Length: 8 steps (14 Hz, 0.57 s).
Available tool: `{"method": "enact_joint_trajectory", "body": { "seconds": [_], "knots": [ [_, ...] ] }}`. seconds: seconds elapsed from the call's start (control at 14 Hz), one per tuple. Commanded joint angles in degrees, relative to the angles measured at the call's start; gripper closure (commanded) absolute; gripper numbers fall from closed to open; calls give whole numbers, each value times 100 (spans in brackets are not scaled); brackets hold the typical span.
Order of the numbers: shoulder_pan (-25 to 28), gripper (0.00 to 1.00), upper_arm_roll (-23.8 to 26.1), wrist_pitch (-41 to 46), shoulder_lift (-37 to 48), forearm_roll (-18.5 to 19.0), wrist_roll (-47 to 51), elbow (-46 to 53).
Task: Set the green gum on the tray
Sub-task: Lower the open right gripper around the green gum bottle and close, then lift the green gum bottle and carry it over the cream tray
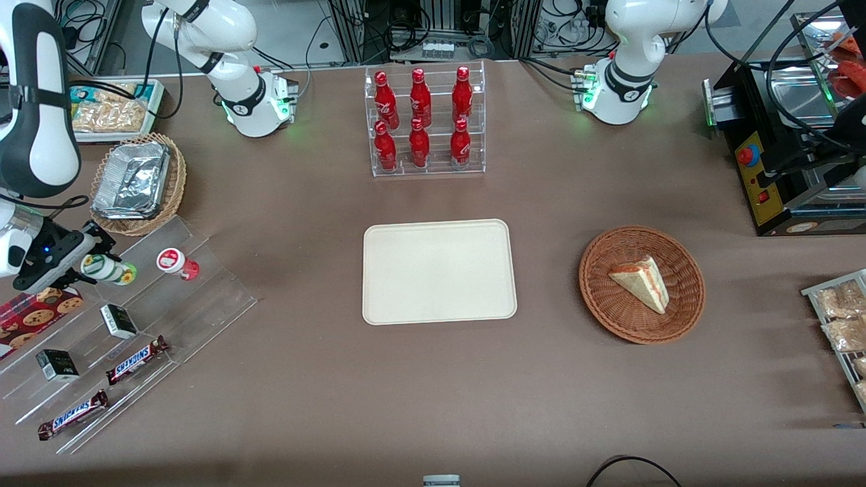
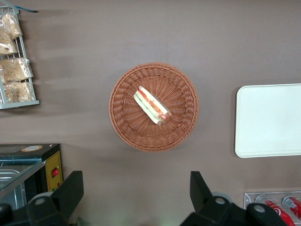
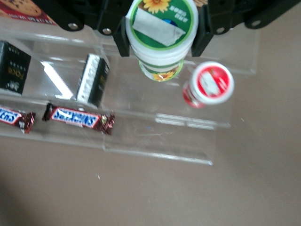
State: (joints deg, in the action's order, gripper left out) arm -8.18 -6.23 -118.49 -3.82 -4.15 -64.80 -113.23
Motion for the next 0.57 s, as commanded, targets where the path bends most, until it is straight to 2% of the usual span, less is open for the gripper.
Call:
{"method": "enact_joint_trajectory", "body": {
  "seconds": [0.0,0.5],
  "knots": [
    [385,100,-18,502,-84,142,738,424],
    [1931,100,-10,687,-215,459,3391,617]
  ]
}}
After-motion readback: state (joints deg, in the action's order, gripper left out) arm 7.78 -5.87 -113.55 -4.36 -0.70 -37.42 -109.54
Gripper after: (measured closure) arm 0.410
